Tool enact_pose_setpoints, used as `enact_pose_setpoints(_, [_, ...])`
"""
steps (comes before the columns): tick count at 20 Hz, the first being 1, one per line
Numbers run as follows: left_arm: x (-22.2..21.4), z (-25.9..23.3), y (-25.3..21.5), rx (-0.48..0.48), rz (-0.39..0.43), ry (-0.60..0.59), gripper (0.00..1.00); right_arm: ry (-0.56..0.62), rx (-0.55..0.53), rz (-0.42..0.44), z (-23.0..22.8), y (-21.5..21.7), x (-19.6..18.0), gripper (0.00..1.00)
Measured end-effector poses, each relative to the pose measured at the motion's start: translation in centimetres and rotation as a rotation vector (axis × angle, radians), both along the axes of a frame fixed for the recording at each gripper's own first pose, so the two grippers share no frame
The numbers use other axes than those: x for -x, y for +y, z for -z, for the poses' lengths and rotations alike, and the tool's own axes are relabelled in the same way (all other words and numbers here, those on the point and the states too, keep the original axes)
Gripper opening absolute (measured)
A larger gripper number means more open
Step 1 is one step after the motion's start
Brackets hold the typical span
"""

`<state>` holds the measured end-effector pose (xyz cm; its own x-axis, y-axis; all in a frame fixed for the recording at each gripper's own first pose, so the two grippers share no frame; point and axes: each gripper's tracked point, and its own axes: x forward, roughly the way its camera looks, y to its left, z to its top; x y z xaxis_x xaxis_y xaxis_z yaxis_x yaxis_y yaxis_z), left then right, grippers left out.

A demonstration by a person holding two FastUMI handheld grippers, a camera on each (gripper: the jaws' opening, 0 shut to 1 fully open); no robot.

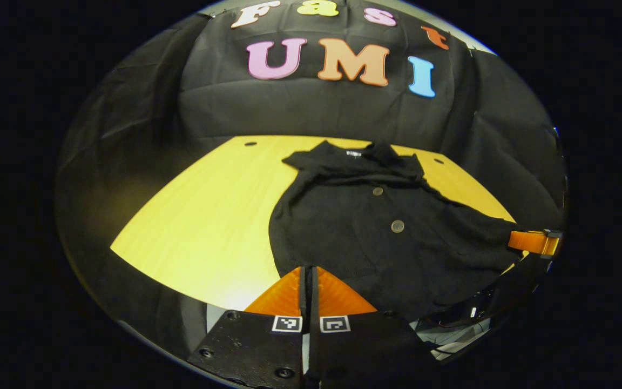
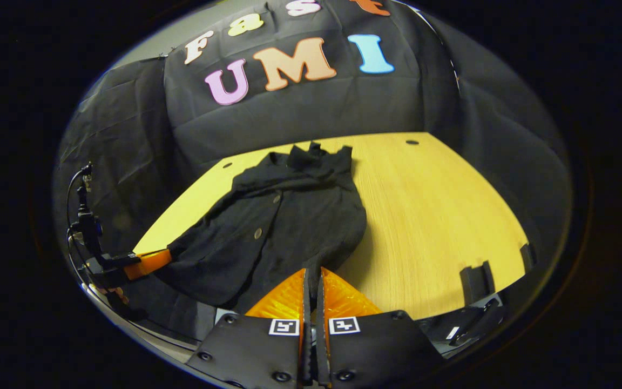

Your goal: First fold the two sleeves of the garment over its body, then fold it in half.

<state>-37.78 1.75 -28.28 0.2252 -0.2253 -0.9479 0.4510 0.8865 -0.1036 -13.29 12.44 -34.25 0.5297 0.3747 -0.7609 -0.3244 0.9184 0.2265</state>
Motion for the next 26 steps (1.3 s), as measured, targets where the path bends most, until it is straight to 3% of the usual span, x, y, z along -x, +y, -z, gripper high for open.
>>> enact_pose_setpoints(4, [-9.8,0.7,-3.1,0.058,-0.069,-0.120,0.00,-0.116,-0.031,-0.037,-3.1,2.8,-7.2,0.06])
enact_pose_setpoints(8, [-18.8,3.8,-6.7,0.099,-0.098,-0.214,0.00,-0.227,-0.031,-0.085,-5.4,5.2,-17.3,0.06])
enact_pose_setpoints(12, [-26.0,7.4,-10.0,0.103,-0.115,-0.291,0.00,-0.292,-0.082,-0.083,-6.6,7.2,-26.8,0.06])
enact_pose_setpoints(15, [-31.5,9.8,-12.2,0.087,-0.100,-0.378,0.00,-0.267,-0.078,-0.086,-4.3,8.3,-33.1,0.05])
enact_pose_setpoints(19, [-35.4,16.3,-14.3,0.027,-0.087,-0.373,0.00,-0.216,-0.103,-0.065,0.0,9.8,-40.7,0.05])
enact_pose_setpoints(23, [-36.4,24.3,-15.0,-0.040,-0.043,-0.340,0.00,-0.125,-0.083,-0.033,6.5,10.0,-46.6,0.06])
enact_pose_setpoints(26, [-35.0,28.0,-13.7,-0.073,-0.063,-0.280,0.00,-0.008,-0.056,-0.013,12.1,9.3,-47.4,0.06])
